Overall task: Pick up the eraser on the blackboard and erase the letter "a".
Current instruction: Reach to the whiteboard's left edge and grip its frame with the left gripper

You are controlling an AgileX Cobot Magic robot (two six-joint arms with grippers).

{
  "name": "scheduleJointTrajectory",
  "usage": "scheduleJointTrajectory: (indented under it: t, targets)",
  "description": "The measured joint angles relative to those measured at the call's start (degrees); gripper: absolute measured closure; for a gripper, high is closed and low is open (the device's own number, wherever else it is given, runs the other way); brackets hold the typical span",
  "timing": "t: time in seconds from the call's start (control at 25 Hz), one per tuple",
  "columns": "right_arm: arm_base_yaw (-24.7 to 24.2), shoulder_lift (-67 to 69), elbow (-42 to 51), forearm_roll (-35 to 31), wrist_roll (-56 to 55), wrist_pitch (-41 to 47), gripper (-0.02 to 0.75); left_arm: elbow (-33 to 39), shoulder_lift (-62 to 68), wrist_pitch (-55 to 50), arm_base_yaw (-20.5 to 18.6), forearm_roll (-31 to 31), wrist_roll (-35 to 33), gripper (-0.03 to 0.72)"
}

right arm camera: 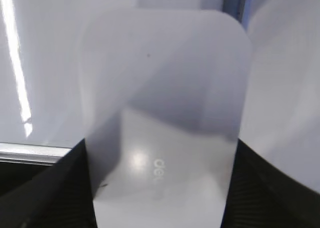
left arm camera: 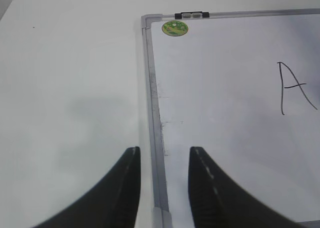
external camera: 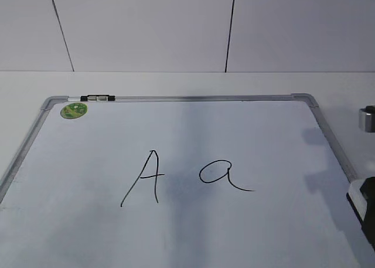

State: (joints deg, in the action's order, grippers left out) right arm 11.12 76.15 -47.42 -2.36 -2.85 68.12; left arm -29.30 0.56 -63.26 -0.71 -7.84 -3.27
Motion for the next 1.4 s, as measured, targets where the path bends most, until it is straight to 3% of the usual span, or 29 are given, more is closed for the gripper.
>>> scheduleJointTrajectory:
  t: [0.48, 1.0, 1.4]
  targets:
    - [0.00, -5.02, -1.00, 0.00, 0.00, 1.47, 0.183, 0.00, 0.00, 0.00, 0.00, -0.09, 0.00, 0.443]
    - [0.00, -5.19, -1.00, 0.00, 0.00, 1.47, 0.183, 0.00, 1.17, 1.54, 0.00, -6.10, 0.00, 0.431]
    - [0.00, -5.19, -1.00, 0.00, 0.00, 1.59, 0.183, -0.44, 25.23, 7.85, 0.63, -13.42, 0.00, 0.386]
